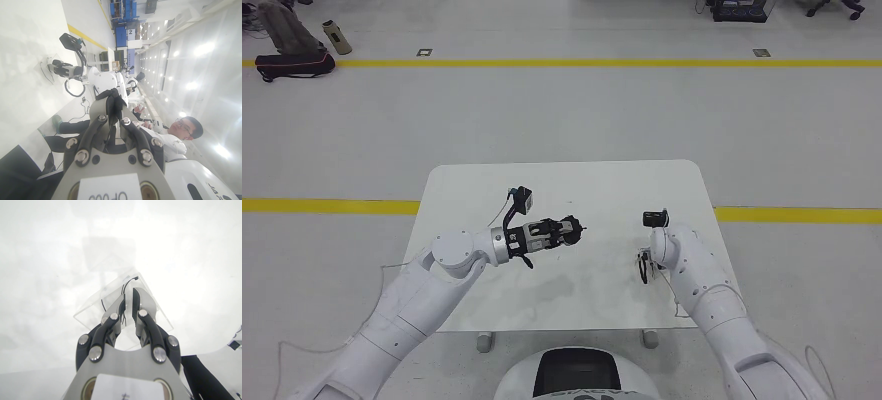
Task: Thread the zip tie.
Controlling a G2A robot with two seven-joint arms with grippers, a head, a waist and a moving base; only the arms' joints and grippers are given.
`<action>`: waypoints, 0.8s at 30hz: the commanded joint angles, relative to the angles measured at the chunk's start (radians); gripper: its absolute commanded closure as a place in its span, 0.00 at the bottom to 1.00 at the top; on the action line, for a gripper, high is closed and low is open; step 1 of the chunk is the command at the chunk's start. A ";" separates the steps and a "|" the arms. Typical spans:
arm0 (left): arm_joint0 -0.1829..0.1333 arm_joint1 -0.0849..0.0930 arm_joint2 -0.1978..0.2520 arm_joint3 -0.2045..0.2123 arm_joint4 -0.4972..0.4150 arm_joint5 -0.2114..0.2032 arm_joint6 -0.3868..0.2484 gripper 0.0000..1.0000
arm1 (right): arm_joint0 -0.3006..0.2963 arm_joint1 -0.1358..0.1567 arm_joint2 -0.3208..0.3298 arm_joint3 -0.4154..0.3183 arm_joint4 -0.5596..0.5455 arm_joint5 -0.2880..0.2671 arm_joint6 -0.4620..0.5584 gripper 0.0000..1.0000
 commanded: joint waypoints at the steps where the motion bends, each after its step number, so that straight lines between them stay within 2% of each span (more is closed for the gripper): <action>1: 0.000 0.000 0.000 0.000 0.000 0.000 0.000 1.00 | -0.001 0.000 0.000 -0.003 0.000 -0.001 0.001 0.85; 12: 0.000 0.000 0.000 0.000 0.000 0.000 0.000 1.00 | -0.009 0.003 0.008 -0.029 -0.001 -0.004 0.006 0.85; 24: 0.000 0.000 0.000 0.000 0.000 0.000 0.000 1.00 | -0.007 0.001 0.008 -0.024 0.014 -0.015 0.002 0.84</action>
